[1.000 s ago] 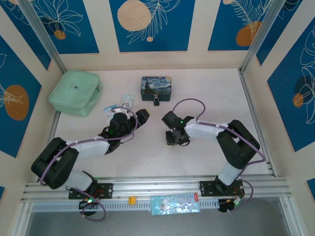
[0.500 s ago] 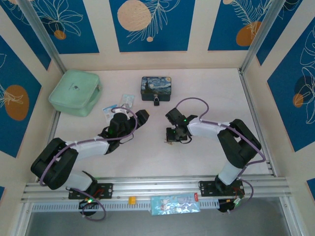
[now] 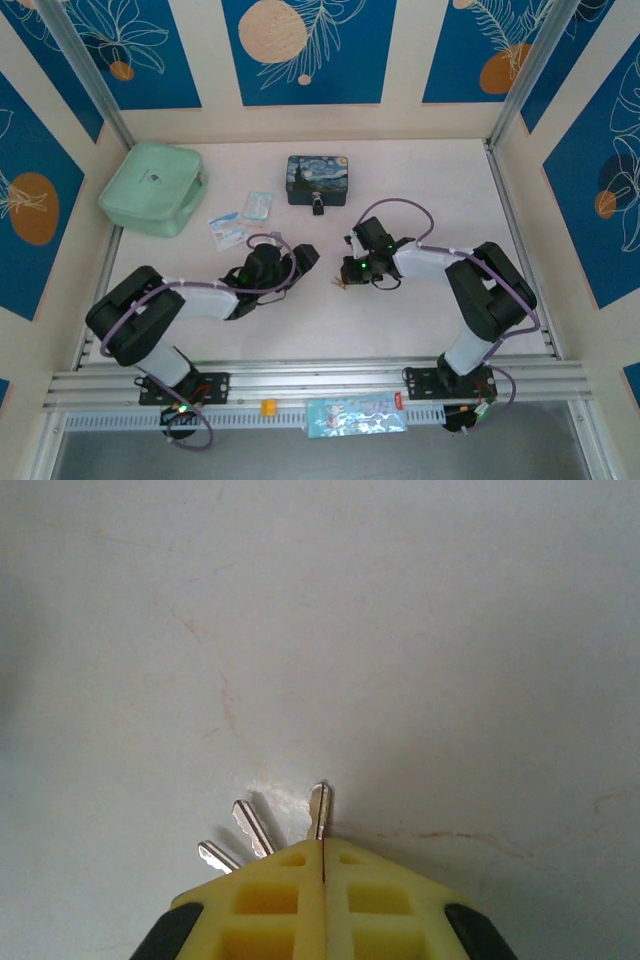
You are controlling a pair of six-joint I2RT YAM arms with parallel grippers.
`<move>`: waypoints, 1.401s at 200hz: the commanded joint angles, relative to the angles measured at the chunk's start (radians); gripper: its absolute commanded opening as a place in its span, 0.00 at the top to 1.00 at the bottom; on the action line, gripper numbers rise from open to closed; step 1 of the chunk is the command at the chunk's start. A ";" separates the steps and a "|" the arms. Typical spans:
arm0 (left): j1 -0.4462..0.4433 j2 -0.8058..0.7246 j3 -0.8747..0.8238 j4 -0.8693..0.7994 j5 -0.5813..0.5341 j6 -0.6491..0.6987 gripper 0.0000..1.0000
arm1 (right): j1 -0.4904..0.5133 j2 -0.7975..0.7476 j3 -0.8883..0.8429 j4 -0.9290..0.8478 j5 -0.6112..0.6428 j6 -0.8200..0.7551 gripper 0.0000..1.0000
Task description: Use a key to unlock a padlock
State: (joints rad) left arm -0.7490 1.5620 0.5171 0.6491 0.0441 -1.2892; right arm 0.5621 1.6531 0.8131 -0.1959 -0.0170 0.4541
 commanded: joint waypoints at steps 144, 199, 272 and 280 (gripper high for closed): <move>-0.004 -0.082 0.008 -0.045 -0.069 0.039 0.20 | 0.146 0.146 0.195 -0.341 0.358 0.166 0.56; -0.001 -0.088 0.009 -0.055 -0.072 0.049 0.20 | 0.144 0.200 0.228 -0.324 0.404 0.141 0.61; 0.008 -0.112 0.012 -0.074 -0.087 0.068 0.19 | 0.101 0.071 0.219 -0.308 0.264 0.126 0.53; 0.010 -0.114 0.015 -0.076 -0.085 0.070 0.20 | 0.101 0.067 0.219 -0.306 0.268 0.125 0.53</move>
State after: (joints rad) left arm -0.7483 1.4738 0.5182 0.5945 -0.0170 -1.2480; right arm 0.6861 1.7454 1.0401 -0.5987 0.2348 0.5873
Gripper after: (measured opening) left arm 0.805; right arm 0.470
